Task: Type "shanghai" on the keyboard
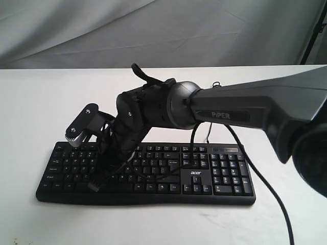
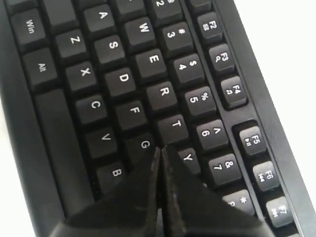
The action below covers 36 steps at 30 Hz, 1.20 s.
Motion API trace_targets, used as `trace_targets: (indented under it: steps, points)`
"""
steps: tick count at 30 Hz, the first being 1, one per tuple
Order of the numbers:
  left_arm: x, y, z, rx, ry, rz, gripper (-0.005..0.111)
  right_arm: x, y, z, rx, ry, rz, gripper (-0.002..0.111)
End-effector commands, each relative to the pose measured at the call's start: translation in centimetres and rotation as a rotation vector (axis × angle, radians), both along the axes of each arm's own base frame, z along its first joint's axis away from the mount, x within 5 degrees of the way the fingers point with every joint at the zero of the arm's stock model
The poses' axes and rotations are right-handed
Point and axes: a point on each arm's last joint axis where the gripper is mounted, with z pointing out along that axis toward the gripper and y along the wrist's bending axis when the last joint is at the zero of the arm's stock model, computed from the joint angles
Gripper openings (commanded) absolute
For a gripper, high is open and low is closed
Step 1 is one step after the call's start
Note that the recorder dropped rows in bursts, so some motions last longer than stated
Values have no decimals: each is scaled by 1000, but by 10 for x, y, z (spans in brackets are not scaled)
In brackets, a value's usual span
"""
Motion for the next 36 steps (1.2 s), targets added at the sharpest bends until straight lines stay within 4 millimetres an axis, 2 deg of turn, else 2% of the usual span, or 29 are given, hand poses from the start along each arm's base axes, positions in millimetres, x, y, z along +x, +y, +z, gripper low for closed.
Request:
trace_targets:
  steps: [1, 28, 36]
  points:
    - [0, 0, 0, -4, -6, -7, 0, 2, -3, 0, -11, 2, -4, 0]
    - [0, 0, 0, -4, -6, -7, 0, 3, -3, -4, -14, 6, -10, 0]
    - [0, 0, 0, -4, -6, -7, 0, 4, -2, 12, 21, -34, -3, 0]
